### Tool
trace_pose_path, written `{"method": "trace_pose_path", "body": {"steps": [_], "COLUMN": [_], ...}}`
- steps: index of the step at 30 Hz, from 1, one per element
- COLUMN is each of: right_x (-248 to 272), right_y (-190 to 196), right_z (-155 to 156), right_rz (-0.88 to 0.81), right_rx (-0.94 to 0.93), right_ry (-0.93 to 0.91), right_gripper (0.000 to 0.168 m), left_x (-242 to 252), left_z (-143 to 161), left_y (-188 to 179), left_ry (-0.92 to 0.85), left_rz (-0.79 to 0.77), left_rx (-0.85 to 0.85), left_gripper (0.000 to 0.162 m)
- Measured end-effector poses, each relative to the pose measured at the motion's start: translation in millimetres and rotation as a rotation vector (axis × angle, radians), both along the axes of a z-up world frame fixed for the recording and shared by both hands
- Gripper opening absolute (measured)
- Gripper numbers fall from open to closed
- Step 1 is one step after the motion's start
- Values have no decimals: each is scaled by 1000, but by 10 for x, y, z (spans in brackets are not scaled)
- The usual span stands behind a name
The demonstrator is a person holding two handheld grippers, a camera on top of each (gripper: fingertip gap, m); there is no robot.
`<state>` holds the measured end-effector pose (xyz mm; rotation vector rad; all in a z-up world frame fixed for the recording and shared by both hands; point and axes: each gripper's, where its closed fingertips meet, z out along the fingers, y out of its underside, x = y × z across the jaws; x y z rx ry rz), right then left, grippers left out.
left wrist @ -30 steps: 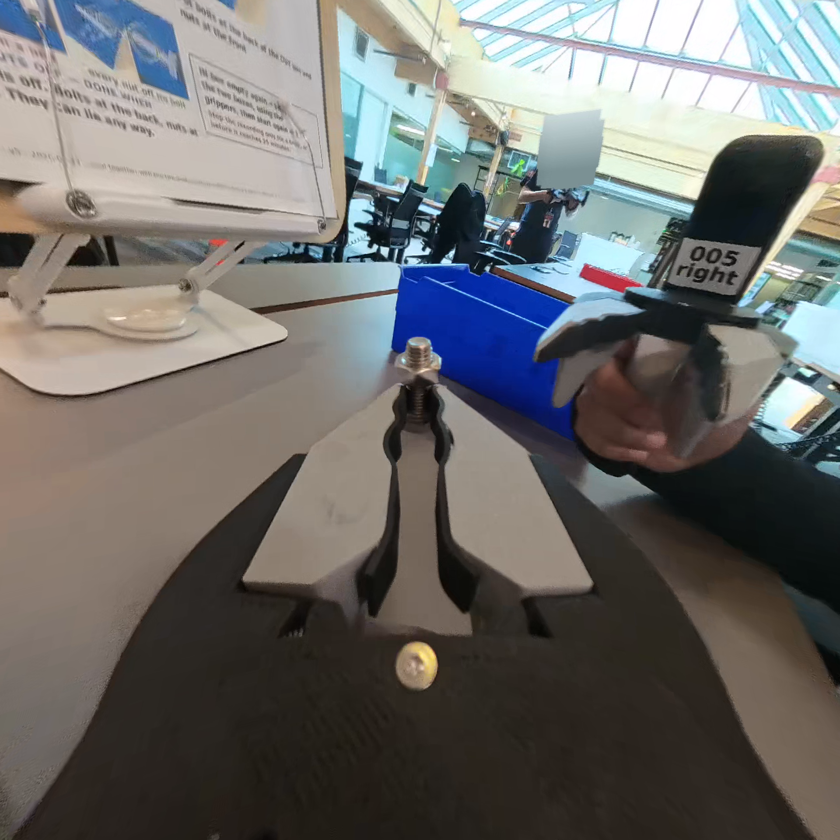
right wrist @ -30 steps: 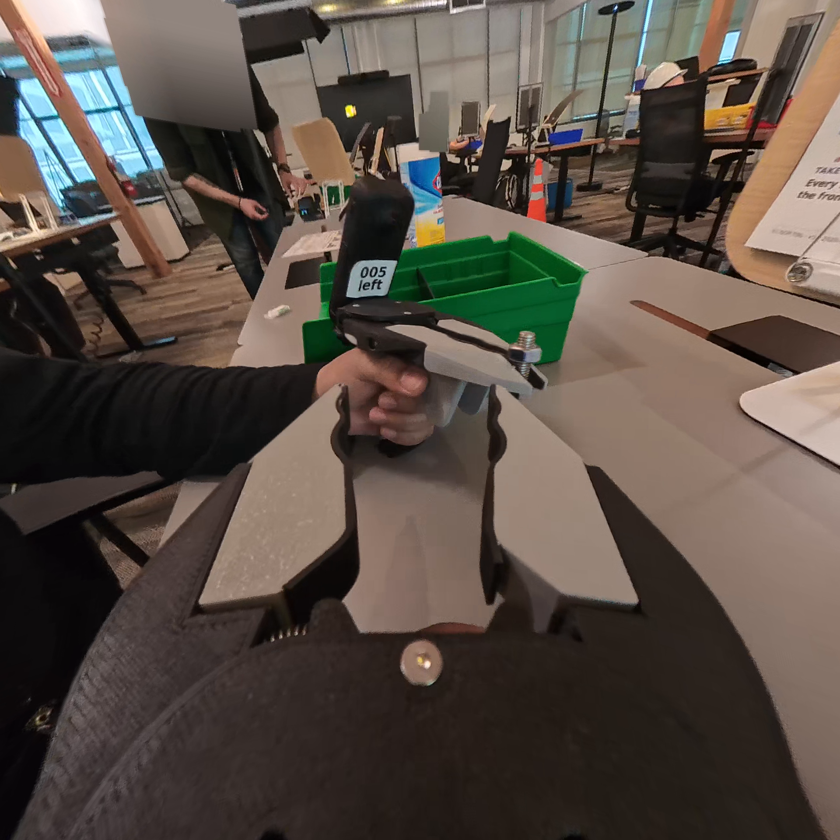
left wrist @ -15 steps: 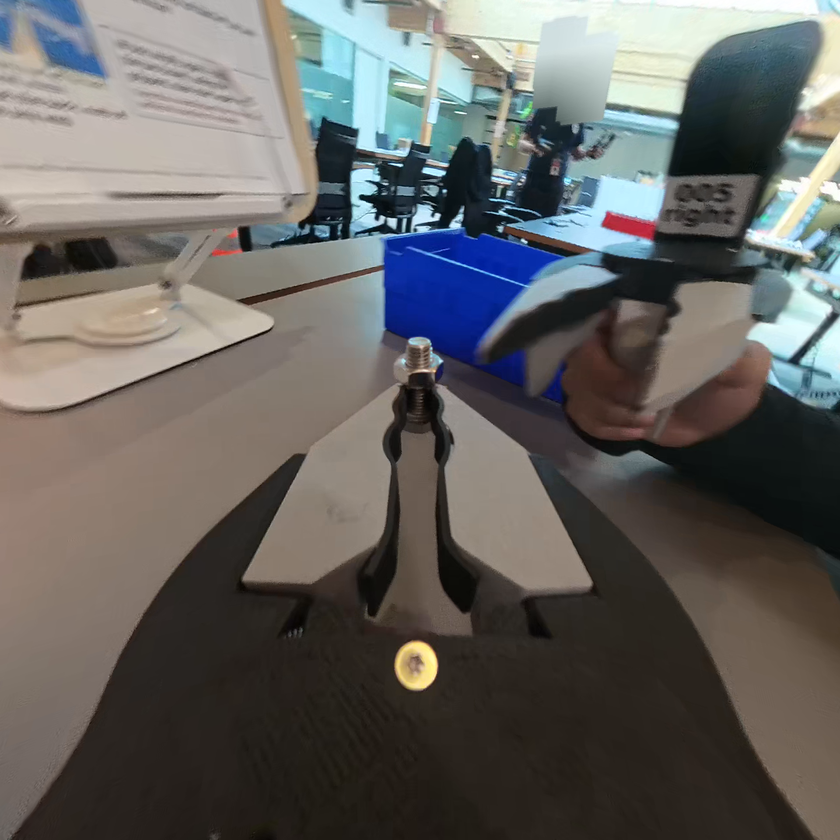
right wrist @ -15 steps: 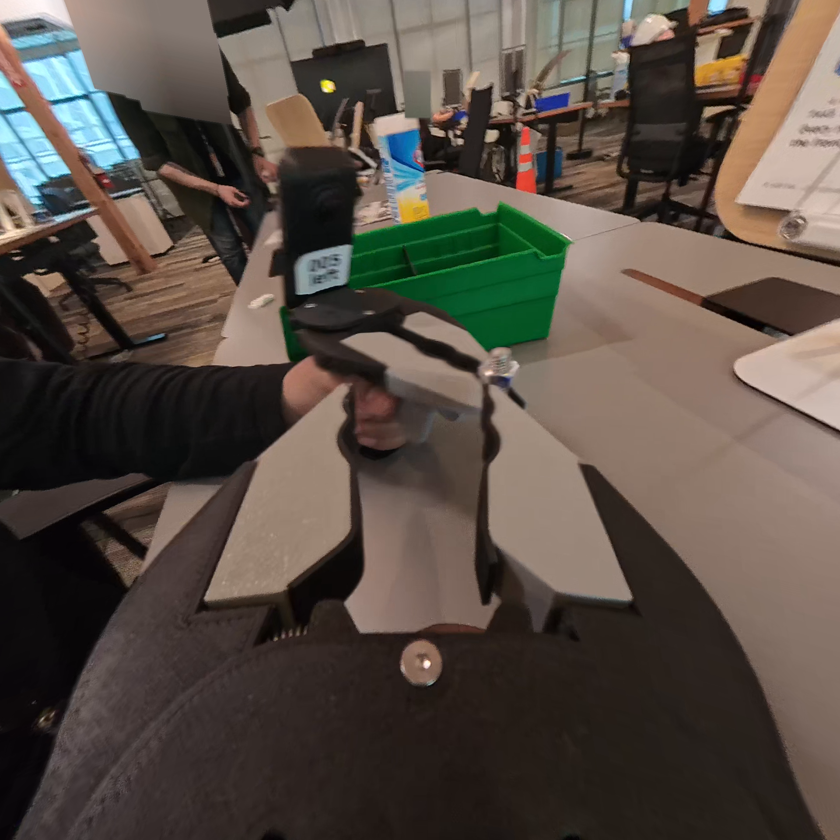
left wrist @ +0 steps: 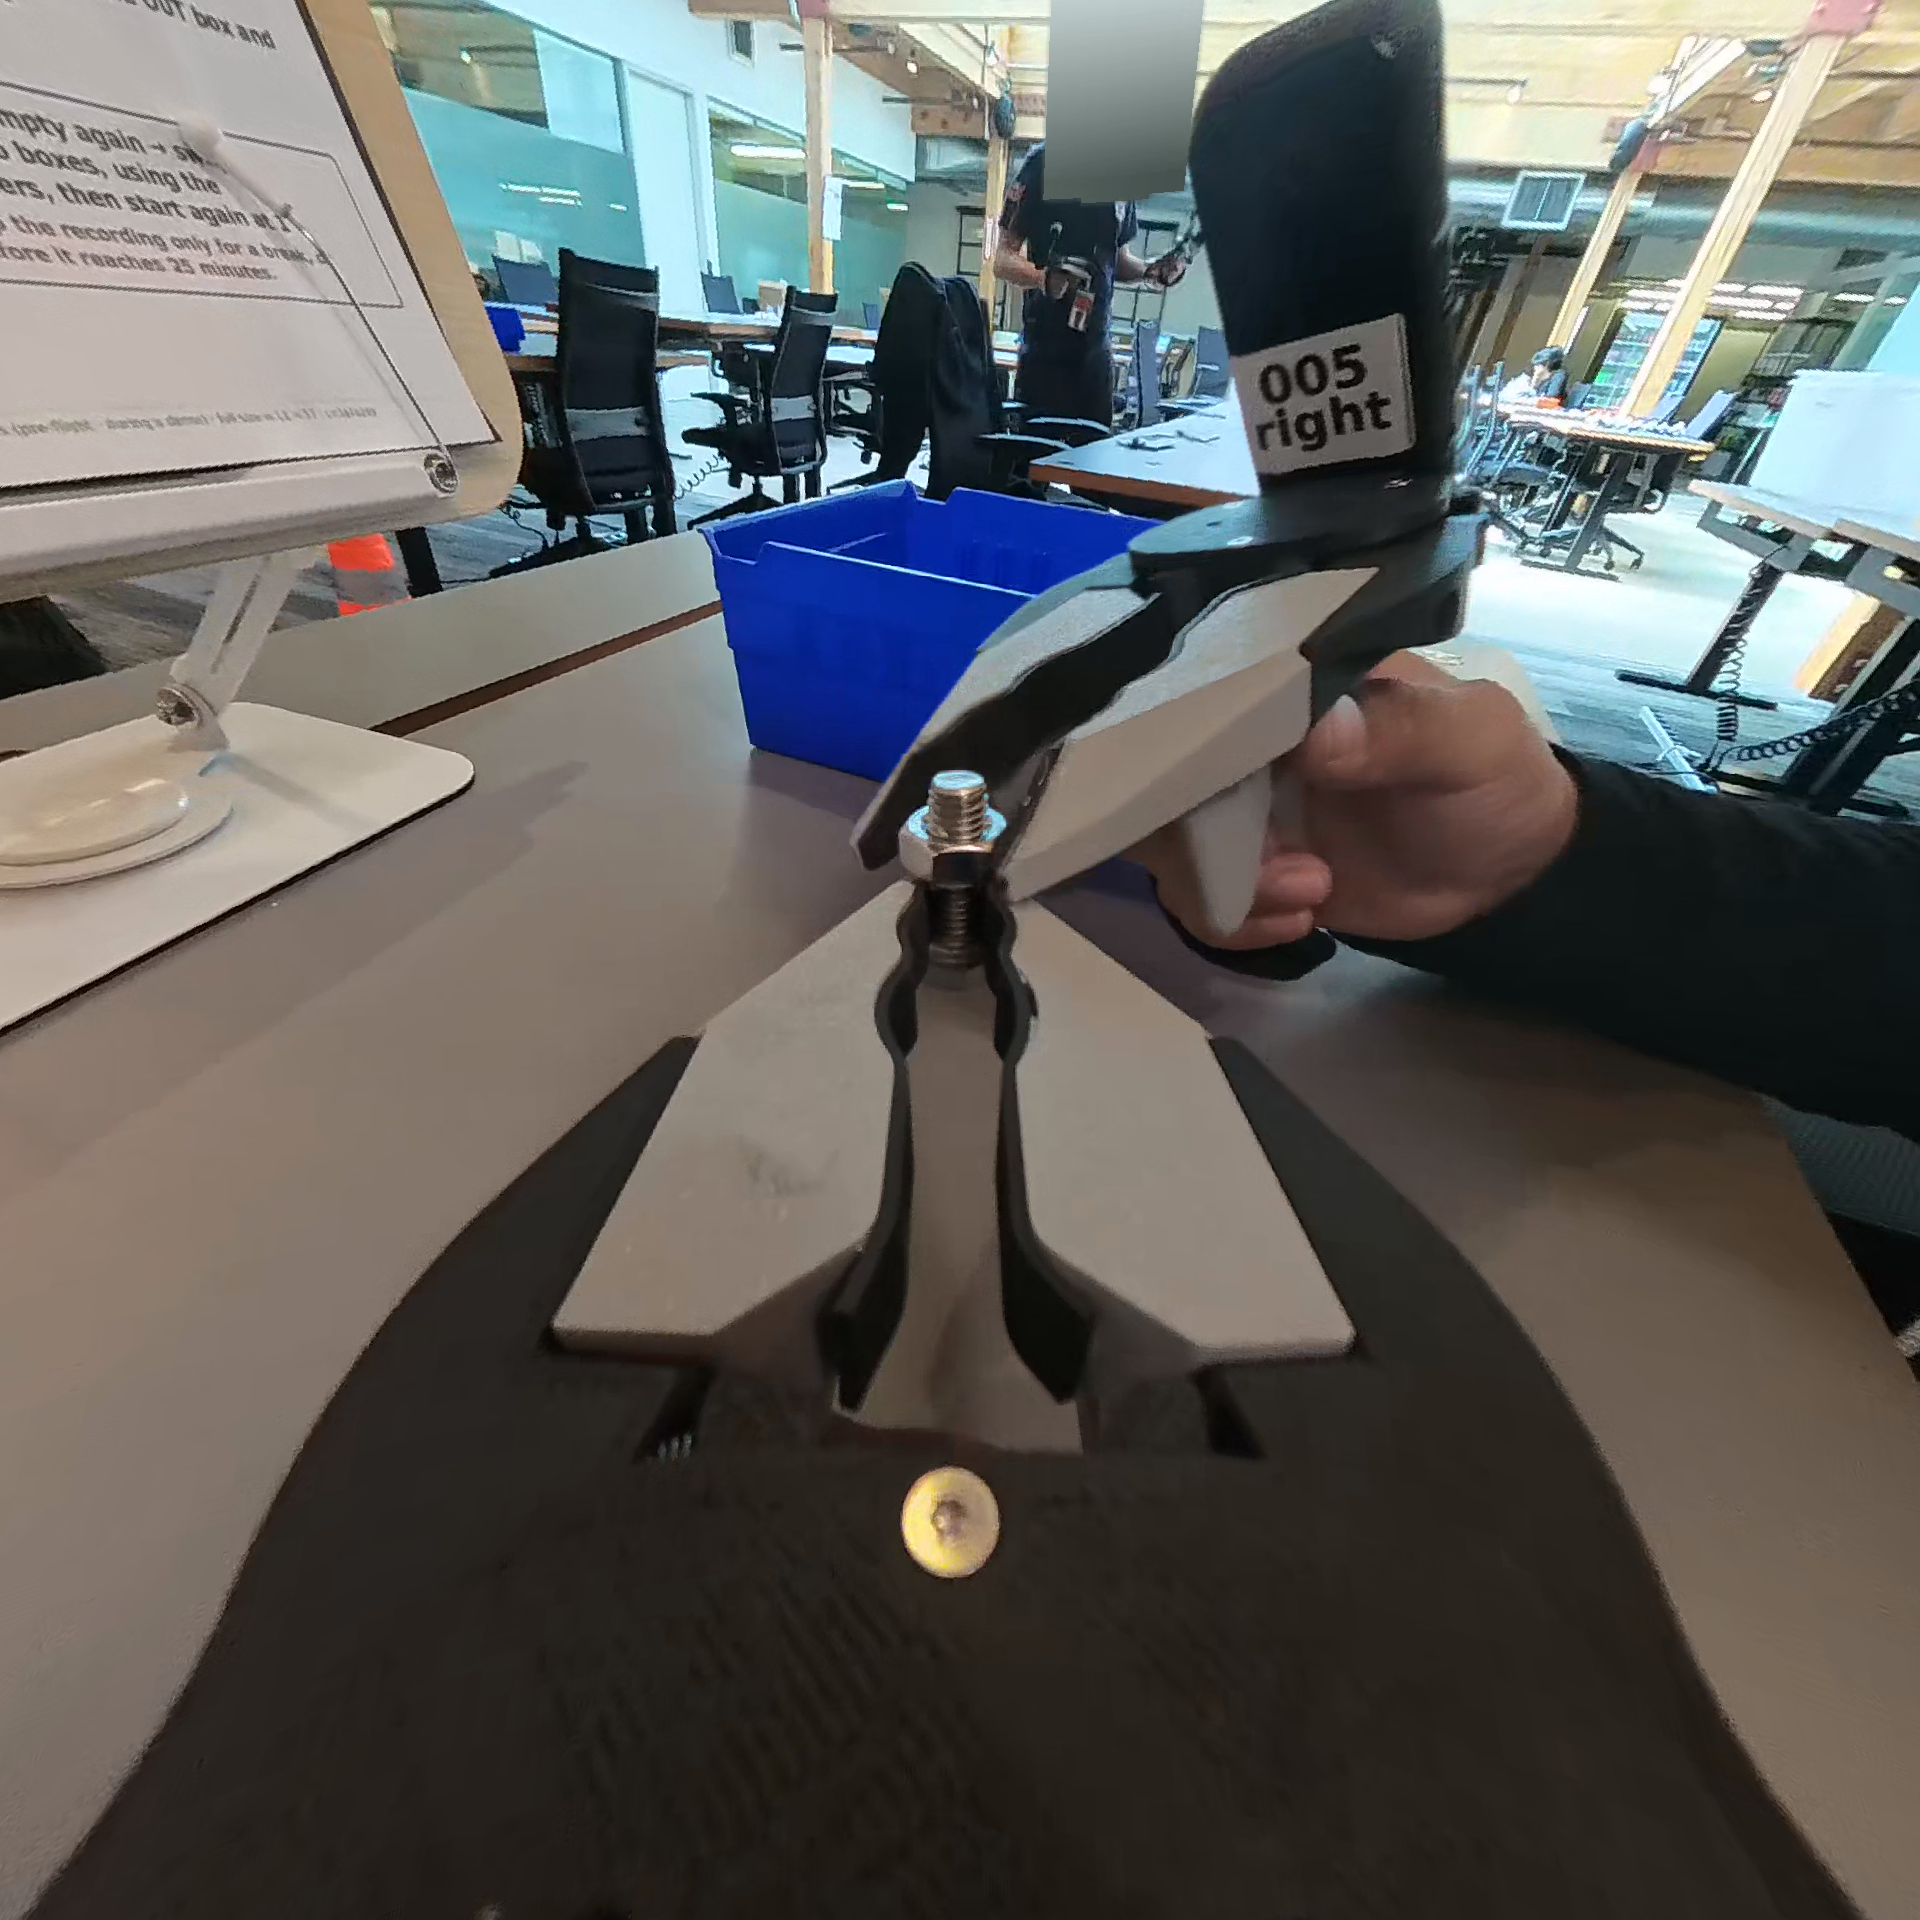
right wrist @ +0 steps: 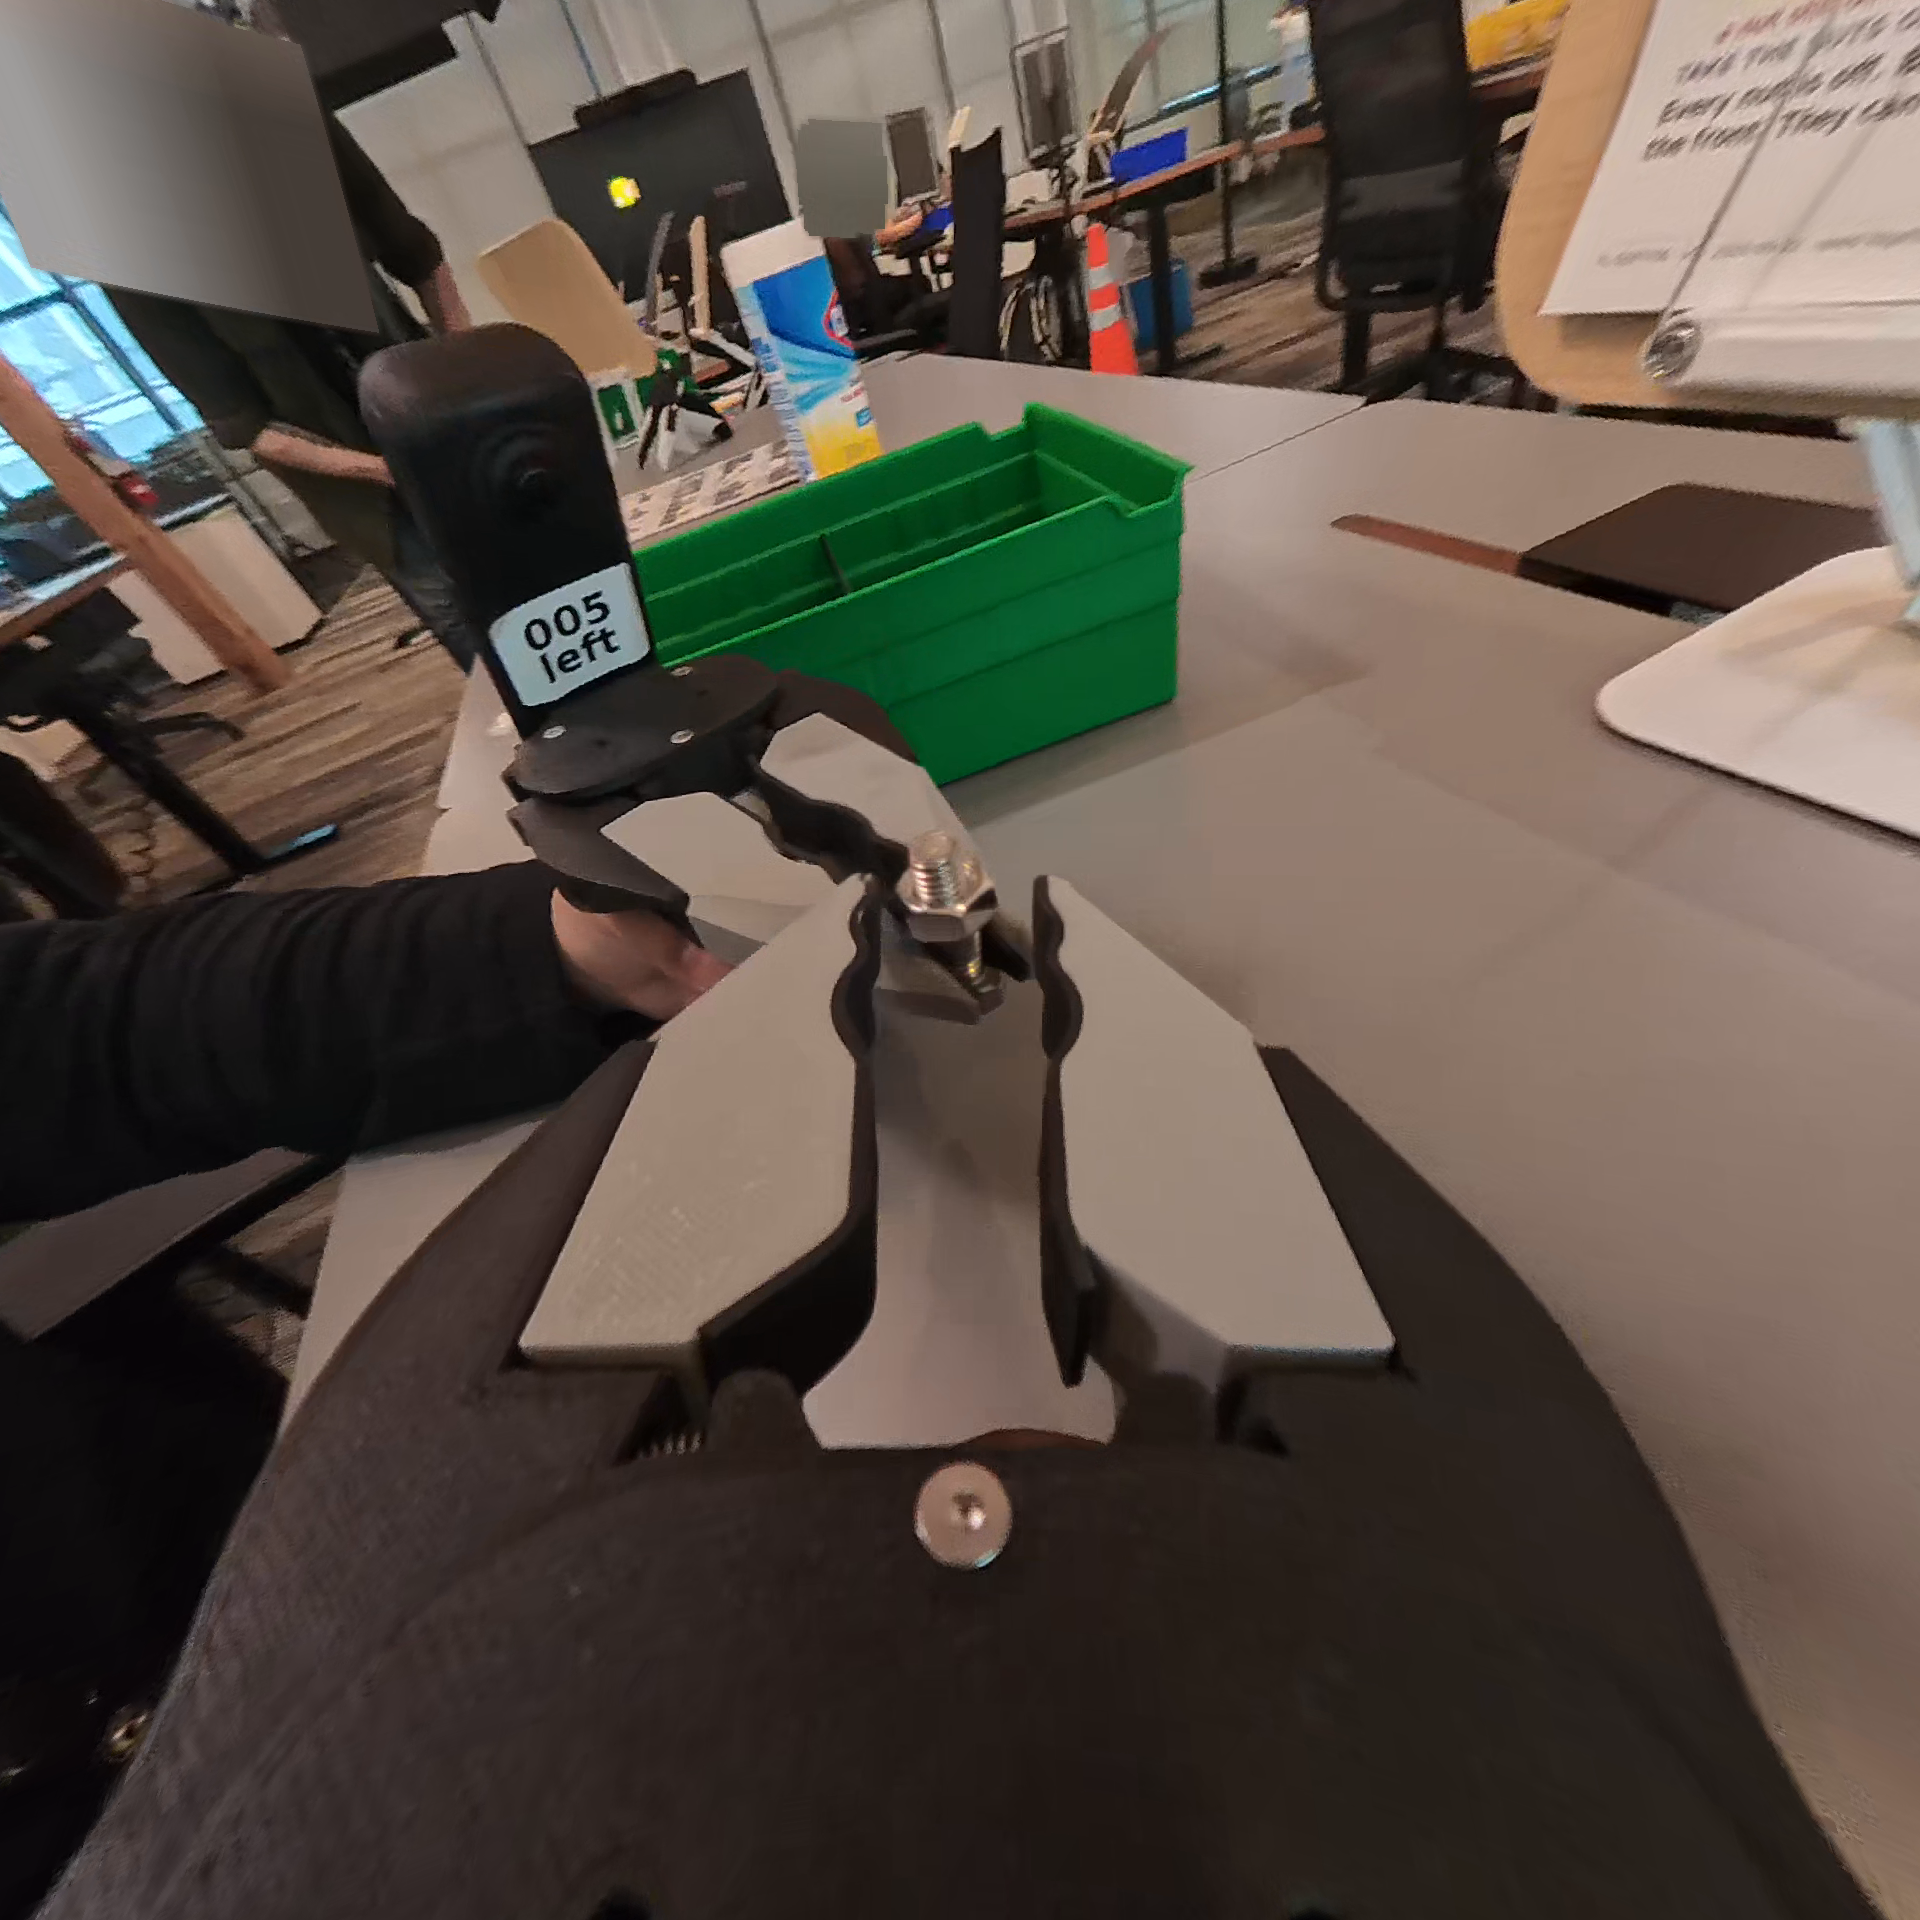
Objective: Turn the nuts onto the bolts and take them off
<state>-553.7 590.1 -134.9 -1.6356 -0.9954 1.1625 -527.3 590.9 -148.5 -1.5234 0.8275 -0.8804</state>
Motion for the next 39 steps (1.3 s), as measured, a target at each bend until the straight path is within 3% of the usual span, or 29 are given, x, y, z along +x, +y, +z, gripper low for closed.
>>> {"method": "trace_pose_path", "body": {"steps": [2, 10, 16, 23, 28, 32, 35, 39], "right_x": [-19, -3, 121, 511, 1271, 2040, 2364, 2549], "right_y": [-20, 76, 253, 186, 229, 706, 888, 840], "right_z": [-14, -86, -102, 683, 1284, 1022, 578, -144], "right_rz": [12, -92, -202, -378, -680, -886, -827, -676], "right_rx": [-7, 95, 112, 374, 667, 600, 331, -5], "right_ry": [-4, -116, -137, -4, -57, -298, -407, -589], "right_gripper": [17, 16, 16, 16, 16, 16, 16, 17], "left_x": [25, 1, -64, -133, -144, -140, -143, -137], "left_z": [-32, -95, -90, -85, -83, -94, -96, -105], "left_y": [-15, 89, 172, 231, 239, 245, 249, 251], "left_ry": [12, 52, 29, 18, 17, 19, 16, 18], "left_rz": [-11, 67, 119, 158, 166, 164, 162, 157], "left_rx": [-6, -15, -44, -53, -53, -63, -68, -77], "left_gripper": [6, 11, 42, 36, 32, 31, 30, 30]}}
